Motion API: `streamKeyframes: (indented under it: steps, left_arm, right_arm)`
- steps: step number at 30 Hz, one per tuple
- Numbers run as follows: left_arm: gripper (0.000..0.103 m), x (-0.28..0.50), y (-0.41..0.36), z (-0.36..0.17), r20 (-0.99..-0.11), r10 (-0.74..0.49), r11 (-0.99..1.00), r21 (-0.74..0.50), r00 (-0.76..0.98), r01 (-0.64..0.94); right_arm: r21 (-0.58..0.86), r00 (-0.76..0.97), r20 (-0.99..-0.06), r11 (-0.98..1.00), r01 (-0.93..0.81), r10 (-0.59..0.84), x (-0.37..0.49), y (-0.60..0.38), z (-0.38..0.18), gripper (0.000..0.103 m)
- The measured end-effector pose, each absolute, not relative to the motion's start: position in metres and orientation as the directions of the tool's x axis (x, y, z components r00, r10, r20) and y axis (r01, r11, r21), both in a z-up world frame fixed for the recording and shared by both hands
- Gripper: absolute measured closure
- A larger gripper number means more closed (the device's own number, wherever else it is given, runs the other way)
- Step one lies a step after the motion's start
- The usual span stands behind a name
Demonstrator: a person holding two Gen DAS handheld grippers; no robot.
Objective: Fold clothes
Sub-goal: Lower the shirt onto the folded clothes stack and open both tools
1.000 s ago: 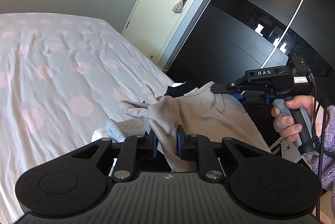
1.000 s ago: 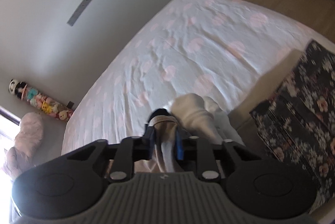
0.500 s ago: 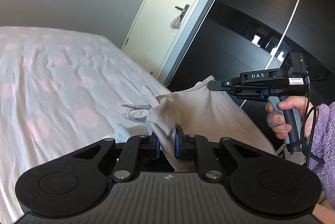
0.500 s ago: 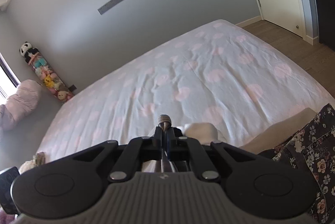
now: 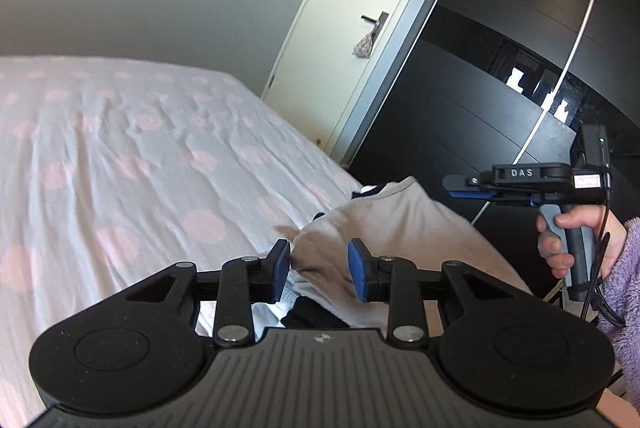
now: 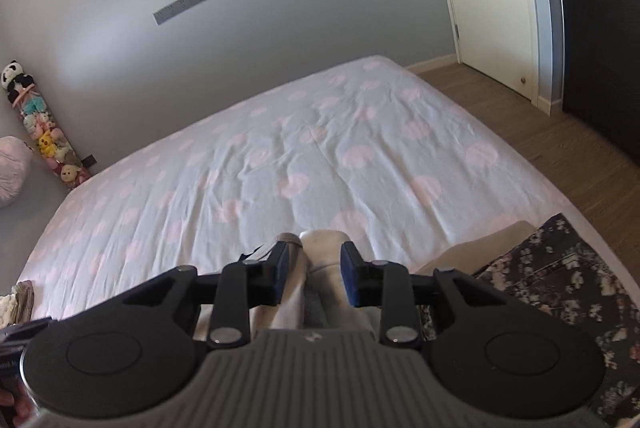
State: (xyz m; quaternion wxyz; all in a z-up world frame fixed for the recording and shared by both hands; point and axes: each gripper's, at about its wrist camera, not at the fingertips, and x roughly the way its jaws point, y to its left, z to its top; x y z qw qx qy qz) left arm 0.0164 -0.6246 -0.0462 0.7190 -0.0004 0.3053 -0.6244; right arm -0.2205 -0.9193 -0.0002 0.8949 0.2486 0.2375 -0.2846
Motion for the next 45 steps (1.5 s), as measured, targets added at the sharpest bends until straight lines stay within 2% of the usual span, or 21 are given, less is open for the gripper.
streamKeyframes:
  steps: [1, 3, 7, 11, 15, 18, 21, 26, 31, 35, 38, 40, 42, 43, 45]
  left_arm:
    - [0.074, 0.01, -0.621, -0.04, -0.428, -0.903, 0.205, -0.372, 0.029, 0.905]
    - [0.074, -0.007, -0.619, -0.028, -0.411, -0.912, 0.155, -0.355, -0.005, 0.922]
    - [0.075, -0.049, -0.622, -0.014, -0.409, -0.909, 0.047, -0.284, -0.076, 0.958]
    - [0.084, -0.085, -0.626, -0.019, -0.464, -0.88, -0.012, -0.192, -0.101, 0.981]
    - [0.089, -0.099, -0.628, -0.035, -0.529, -0.844, -0.018, -0.142, -0.091, 0.99]
    - [0.09, -0.099, -0.629, -0.047, -0.553, -0.829, -0.021, -0.119, -0.084, 0.993]
    - [0.092, -0.095, -0.632, -0.053, -0.568, -0.818, -0.012, -0.134, -0.087, 0.991]
    - [0.093, -0.088, -0.637, -0.058, -0.59, -0.802, -0.011, -0.131, -0.088, 0.991]
    - [0.093, -0.095, -0.635, -0.046, -0.605, -0.794, 0.002, -0.107, -0.064, 0.994]
    - [0.09, -0.105, -0.616, -0.028, -0.577, -0.816, 0.016, -0.09, -0.039, 0.996]
    - [0.082, -0.116, -0.596, -0.013, -0.54, -0.841, 0.027, -0.084, -0.023, 0.996]
    - [0.077, -0.124, -0.584, -0.003, -0.508, -0.861, 0.043, -0.072, 0.0, 0.996]
    - [0.06, -0.132, -0.572, 0.006, -0.473, -0.881, 0.064, -0.058, 0.029, 0.996]
    - [0.056, -0.135, -0.566, 0.01, -0.455, -0.89, 0.075, -0.055, 0.042, 0.996]
    - [0.048, -0.142, -0.554, 0.017, -0.422, -0.904, 0.094, -0.055, 0.062, 0.994]
  right_arm:
    - [0.303, 0.73, -0.557, 0.722, 0.623, -0.396, -0.229, -0.912, 0.004, 0.071]
    - [0.266, 0.735, -0.548, 0.75, 0.606, -0.4, -0.243, -0.893, 0.009, 0.079]
    - [0.187, 0.738, -0.544, 0.8, 0.571, -0.4, -0.262, -0.852, 0.01, 0.08]
    - [0.089, 0.71, -0.567, 0.825, 0.558, -0.419, -0.269, -0.822, -0.003, 0.08]
    - [0.078, 0.678, -0.595, 0.809, 0.583, -0.431, -0.277, -0.819, -0.021, 0.083]
    - [0.072, 0.663, -0.607, 0.8, 0.595, -0.438, -0.277, -0.824, -0.031, 0.093]
    - [0.085, 0.651, -0.617, 0.784, 0.614, -0.443, -0.275, -0.832, -0.039, 0.097]
    - [0.123, 0.647, -0.623, 0.761, 0.637, -0.441, -0.276, -0.84, -0.05, 0.097]
    - [0.127, 0.639, -0.613, 0.74, 0.661, -0.465, -0.281, -0.821, -0.036, 0.096]
    - [0.122, 0.648, -0.577, 0.733, 0.67, -0.497, -0.295, -0.788, -0.017, 0.084]
    - [0.119, 0.655, -0.549, 0.727, 0.676, -0.519, -0.305, -0.763, -0.003, 0.069]
    - [0.117, 0.658, -0.531, 0.723, 0.681, -0.534, -0.312, -0.746, 0.007, 0.064]
    - [0.118, 0.654, -0.509, 0.707, 0.697, -0.56, -0.322, -0.726, 0.015, 0.058]
    - [0.119, 0.649, -0.494, 0.694, 0.71, -0.579, -0.328, -0.716, 0.02, 0.054]
    - [0.123, 0.644, -0.466, 0.677, 0.726, -0.606, -0.338, -0.698, 0.028, 0.036]
